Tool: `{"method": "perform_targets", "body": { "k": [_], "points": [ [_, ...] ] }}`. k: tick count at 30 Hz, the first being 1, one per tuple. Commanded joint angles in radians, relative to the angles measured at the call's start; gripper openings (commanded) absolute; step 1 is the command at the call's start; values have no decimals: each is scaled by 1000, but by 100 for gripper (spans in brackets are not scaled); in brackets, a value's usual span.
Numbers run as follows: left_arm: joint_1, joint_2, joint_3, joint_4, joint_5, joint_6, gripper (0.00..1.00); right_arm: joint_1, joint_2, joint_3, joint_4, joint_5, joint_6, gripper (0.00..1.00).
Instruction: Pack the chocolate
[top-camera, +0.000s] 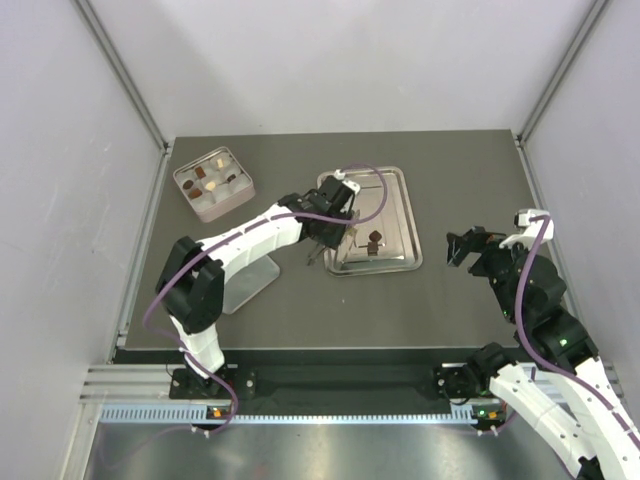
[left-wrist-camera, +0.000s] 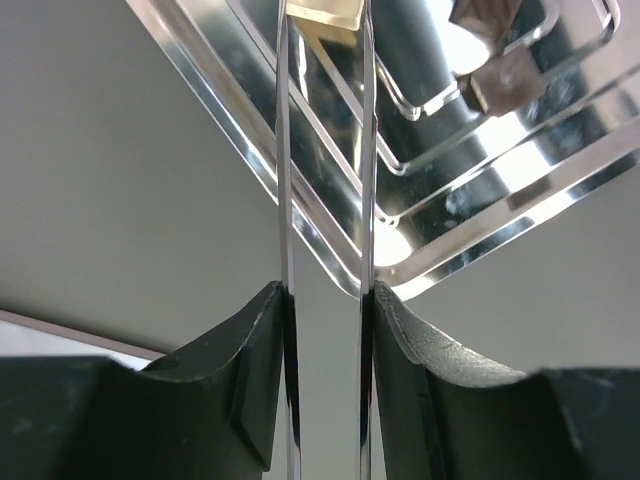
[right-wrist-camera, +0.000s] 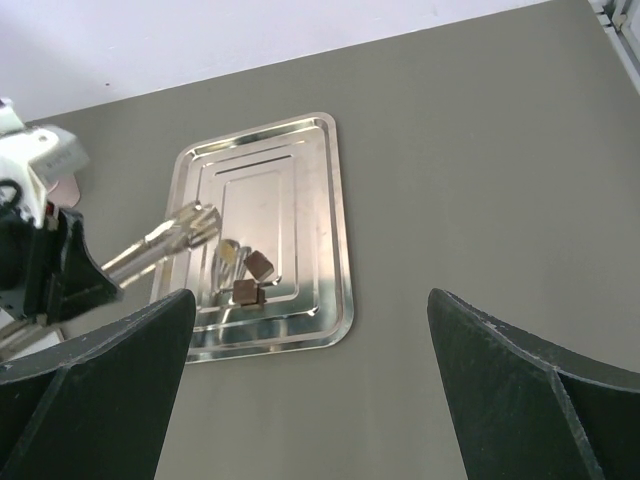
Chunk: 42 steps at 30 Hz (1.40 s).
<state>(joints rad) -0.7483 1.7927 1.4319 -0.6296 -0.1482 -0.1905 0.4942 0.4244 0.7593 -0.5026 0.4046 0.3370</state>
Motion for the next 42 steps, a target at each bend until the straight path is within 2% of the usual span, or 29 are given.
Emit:
{"method": "perform_targets", "body": {
  "k": [1, 8, 15, 21, 32, 42],
  "points": [
    [24, -49, 107, -53, -53, -35, 40, -2, -16, 20, 22, 13, 2, 100],
    [170, -69, 223, -137, -45, -67, 40, -2, -22, 9, 29, 2, 7, 100],
    [456, -130, 219, -157, -25, -76, 39, -2, -21, 3, 44, -16, 4, 100],
    [599, -139, 183, -142, -16, -81, 40, -2, -15, -5, 56, -15, -1, 100],
    [649, -76, 185, -116, 4, -89, 39, 0, 1, -9, 68, -3, -15, 100],
    [649, -75, 96, -76, 18, -99, 40, -2, 8, -6, 72, 2, -21, 100]
  ]
}}
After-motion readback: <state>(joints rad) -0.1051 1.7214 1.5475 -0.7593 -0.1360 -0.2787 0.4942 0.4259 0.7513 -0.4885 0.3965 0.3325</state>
